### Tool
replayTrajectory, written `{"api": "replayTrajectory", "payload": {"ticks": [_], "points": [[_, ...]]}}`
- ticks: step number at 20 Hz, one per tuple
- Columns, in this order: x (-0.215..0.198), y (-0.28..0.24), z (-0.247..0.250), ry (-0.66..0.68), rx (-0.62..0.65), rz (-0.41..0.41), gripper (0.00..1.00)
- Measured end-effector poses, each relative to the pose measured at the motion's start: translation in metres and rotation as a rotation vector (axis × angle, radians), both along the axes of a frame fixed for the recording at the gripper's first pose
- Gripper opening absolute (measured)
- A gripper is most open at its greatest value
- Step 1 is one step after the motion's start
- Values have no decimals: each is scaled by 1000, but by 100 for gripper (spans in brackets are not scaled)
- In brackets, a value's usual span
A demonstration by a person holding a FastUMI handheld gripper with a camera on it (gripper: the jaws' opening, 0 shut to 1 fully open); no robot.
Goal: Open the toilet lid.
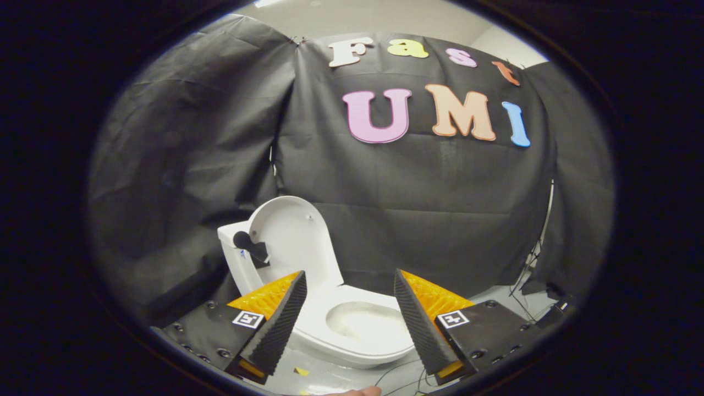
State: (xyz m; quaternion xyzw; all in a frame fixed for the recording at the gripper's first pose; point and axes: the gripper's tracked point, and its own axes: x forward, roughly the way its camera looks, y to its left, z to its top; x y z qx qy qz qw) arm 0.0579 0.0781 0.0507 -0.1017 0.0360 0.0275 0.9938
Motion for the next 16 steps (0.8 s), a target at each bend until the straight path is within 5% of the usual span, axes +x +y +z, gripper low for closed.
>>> {"api": "replayTrajectory", "payload": {"ticks": [16], "points": [[-48, -75, -20, -16, 101, -82, 96]]}}
